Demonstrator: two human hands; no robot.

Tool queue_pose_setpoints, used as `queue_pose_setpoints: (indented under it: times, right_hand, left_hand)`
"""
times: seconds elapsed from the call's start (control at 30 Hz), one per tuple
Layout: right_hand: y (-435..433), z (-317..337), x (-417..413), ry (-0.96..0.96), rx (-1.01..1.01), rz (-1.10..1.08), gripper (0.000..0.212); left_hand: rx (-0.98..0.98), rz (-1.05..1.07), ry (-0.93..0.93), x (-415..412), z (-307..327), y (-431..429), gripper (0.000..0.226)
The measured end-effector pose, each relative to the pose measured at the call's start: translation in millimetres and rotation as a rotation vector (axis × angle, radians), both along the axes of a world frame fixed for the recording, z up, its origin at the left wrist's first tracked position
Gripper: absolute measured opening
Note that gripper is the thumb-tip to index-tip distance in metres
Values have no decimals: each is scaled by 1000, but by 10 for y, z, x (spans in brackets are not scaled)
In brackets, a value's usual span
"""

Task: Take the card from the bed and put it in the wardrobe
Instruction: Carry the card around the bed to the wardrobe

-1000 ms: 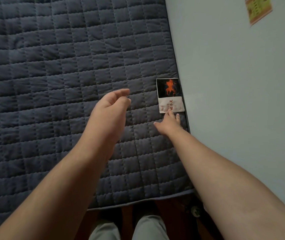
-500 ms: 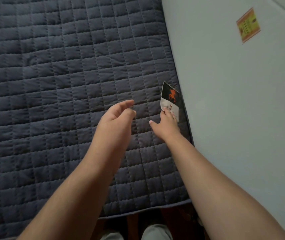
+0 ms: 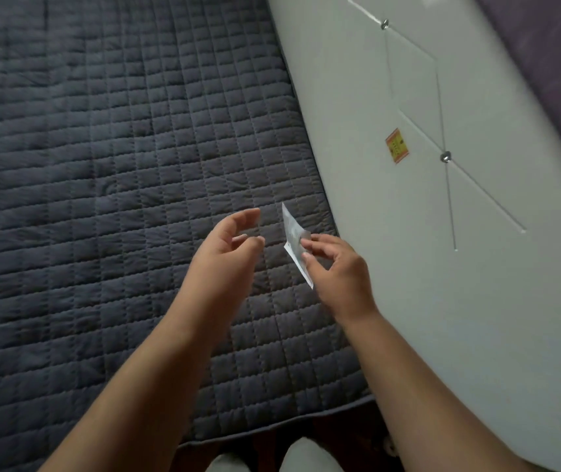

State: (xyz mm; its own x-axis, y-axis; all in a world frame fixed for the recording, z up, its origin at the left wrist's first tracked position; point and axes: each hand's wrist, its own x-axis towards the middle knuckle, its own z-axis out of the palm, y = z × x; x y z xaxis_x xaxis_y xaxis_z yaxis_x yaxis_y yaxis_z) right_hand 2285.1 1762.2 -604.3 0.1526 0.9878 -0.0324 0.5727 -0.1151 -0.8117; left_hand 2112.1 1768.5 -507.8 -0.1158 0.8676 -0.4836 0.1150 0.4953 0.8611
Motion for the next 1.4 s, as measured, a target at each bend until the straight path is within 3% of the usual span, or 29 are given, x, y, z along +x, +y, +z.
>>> queue_pose_setpoints:
  times: [0.13,0.27,0.4,0.47,0.57,0.67,0.83,0.97,1.17,1.4]
  right_hand:
    - [-233,812,44,7,151,55,24]
    - [-484,1680,31,113,117,168,38]
    - [-685,2304,-23,141,190,195,40]
    - [-754,2502,-57,144,219,207,40]
    - [-835,2644,-78,192,260,161,42]
    - [-928,2676,-93,205,177,93,51]
    - [-1087,2682,-304,334,38,-17,29]
    - [-1187,2747,-462,294,72,3,16]
    - [-1257,2788,-747,64,253,53,29]
    - [-1327,2669,-1052,-170,299,78,23]
  left_hand:
    - [104,-186,164,-159,525,-165,44]
    - [276,-449,451,-310,1008,-312,52]
    - [319,-614,670,-388,1343,-488,35]
    - [413,-567,630,-413,1465,-553,21]
    - [501,-408,442,-469,1533,-618,24]
    - [502,-270,254,-521,1668,-718,17]
    - [372,-133,-158,-654,1841,-907,18]
    - [340,-74,-167,-747,1905,-1046,22]
    - [330,38,-61,-979,1940,-1169,41]
    - [257,146,-153,-1244,1874,-1349,31]
